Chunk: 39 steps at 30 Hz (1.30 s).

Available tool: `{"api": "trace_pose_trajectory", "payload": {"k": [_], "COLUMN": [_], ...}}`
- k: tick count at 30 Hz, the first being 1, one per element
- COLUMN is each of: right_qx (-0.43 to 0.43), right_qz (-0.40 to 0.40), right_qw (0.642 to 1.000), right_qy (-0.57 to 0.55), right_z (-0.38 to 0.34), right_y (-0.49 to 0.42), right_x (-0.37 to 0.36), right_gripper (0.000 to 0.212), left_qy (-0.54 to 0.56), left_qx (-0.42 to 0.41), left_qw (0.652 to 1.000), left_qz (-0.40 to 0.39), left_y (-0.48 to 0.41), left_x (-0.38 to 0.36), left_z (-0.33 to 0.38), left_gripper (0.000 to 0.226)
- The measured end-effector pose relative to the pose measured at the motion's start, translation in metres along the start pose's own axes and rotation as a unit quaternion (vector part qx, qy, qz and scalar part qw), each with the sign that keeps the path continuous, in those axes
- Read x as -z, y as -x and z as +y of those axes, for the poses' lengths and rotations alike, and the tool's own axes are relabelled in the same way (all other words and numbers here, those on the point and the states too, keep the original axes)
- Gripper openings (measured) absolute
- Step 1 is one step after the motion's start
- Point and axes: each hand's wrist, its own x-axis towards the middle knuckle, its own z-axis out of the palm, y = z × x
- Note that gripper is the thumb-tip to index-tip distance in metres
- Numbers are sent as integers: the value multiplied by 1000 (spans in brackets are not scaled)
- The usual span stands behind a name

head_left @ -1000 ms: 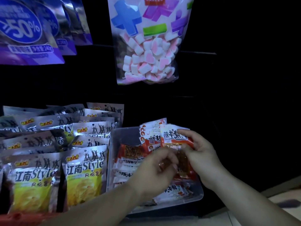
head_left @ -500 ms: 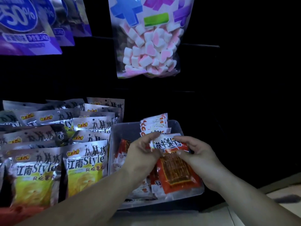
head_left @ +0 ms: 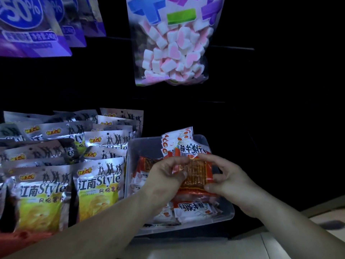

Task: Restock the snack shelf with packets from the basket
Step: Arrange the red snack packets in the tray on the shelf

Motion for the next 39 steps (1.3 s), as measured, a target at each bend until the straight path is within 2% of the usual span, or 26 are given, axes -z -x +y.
{"api": "trace_pose_trajectory", "payload": {"k": [2, 6, 10, 14, 16, 18, 19, 20, 22, 23, 25, 27, 28, 30, 31, 33, 36, 39], "right_qx": [23, 58, 47, 20, 22, 44, 61, 76, 88, 85, 80, 102, 117, 148, 156, 149, 138, 175], "right_qz": [16, 27, 16, 12, 32, 54, 57, 51, 15, -11, -9, 71, 107, 122, 113, 112, 146, 187], "right_qw": [999, 997, 997, 999, 999, 997, 996, 995, 995, 996, 997, 991, 982, 963, 962, 967, 962, 923], "right_qy": [37, 52, 57, 24, 8, 23, 33, 44, 33, 16, 8, 56, 107, 191, 196, 171, 183, 288], "right_z": [5, 8, 14, 13, 8, 2, 1, -1, -11, -16, -22, -20, -19, -16, -15, -14, -9, -4], "right_y": [-3, -7, -6, -4, -1, 1, 2, 1, 3, 4, 2, -5, -7, -13, -16, -26, -39, -46], "right_x": [-1, -3, -9, -9, -10, -13, -14, -16, -19, -19, -19, -17, -16, -16, -16, -14, -11, -8], "right_gripper": [73, 70, 82, 88, 87, 82, 80, 77, 69, 66, 55, 47, 54, 69, 65, 39, 20, 16], "left_qy": [-17, -74, -116, -111, -196, -294, -284, -233, -85, -46, -27, -14, -8, 9, 17, 23, 1, -33], "left_qx": [18, 14, -4, 3, -64, -137, -145, -127, -51, -30, -26, -19, -5, 35, 48, 59, 51, 35], "left_qw": [999, 997, 993, 992, 979, 944, 946, 964, 995, 998, 999, 999, 999, 996, 995, 993, 997, 999], "left_qz": [-24, -22, -10, -57, -11, 53, 53, 33, -14, -30, -33, -33, -44, -77, -91, -96, -52, 18], "left_y": [2, 1, -1, 1, -4, -4, -3, -1, 2, 3, 3, 2, 2, 5, 6, 5, -1, -8], "left_x": [2, 6, 10, 11, 11, 7, 4, -1, -8, -8, -4, 1, 2, 3, 4, 6, 7, 12], "left_z": [-3, -12, -18, -20, -25, -20, -17, -12, -4, -2, -2, -4, -4, -3, -1, 0, -1, -7], "left_gripper": [30, 32, 35, 41, 43, 41, 40, 39, 34, 32, 27, 18, 20, 22, 21, 21, 20, 23]}}
